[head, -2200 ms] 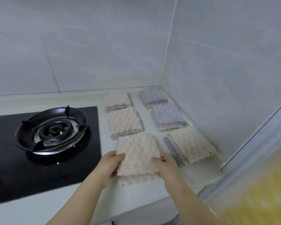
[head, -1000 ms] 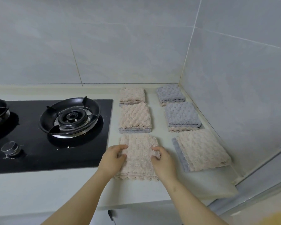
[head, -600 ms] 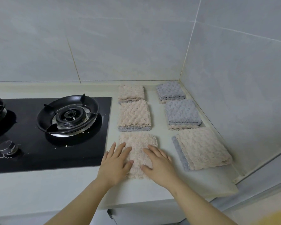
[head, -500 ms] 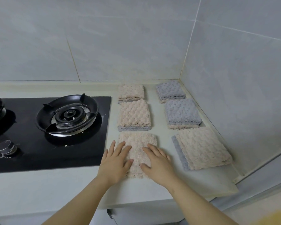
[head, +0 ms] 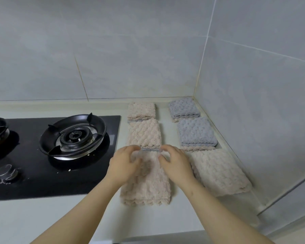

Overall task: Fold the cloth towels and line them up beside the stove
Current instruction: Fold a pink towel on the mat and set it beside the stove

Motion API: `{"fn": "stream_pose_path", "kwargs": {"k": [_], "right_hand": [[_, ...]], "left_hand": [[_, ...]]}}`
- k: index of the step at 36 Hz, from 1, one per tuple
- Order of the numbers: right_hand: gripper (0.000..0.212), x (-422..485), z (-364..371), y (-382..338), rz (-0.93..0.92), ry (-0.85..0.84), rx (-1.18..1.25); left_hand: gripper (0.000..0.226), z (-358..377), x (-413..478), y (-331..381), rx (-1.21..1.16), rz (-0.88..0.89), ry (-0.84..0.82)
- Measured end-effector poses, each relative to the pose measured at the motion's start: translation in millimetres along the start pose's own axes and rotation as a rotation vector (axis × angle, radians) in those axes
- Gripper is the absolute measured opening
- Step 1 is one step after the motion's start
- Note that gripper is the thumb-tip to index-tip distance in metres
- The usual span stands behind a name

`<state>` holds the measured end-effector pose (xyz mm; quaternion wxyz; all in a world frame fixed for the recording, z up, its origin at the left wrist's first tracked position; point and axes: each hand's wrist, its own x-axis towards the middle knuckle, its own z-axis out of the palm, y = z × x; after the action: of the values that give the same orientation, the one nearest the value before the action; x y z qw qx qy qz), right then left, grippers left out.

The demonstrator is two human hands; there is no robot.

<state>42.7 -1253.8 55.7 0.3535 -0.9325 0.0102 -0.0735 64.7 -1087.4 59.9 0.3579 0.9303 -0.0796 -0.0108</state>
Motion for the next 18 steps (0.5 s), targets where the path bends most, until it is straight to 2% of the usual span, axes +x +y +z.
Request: {"fn": "stream_pose_path", "kwargs": {"k": [5,12,18], "right_hand": [[0.032,33.8,-8.9,-0.3,0.082,-0.1,-0.03],[0.032,87.7,-20.8,6.8,0.204,-0.033,-0.013],[0.032,131.9,-26.3,10.9,0.266,0.01,0.017]], "left_hand": [[0.033,-15.7,32.7,11.2,-0.083,0.015,0.023],[0.03,-25.8,100.5,7.5,-0.099,-0.01,0.015],[0.031,-23.4,157.9,3.2,-0.135,-0.058,-0.059]]}}
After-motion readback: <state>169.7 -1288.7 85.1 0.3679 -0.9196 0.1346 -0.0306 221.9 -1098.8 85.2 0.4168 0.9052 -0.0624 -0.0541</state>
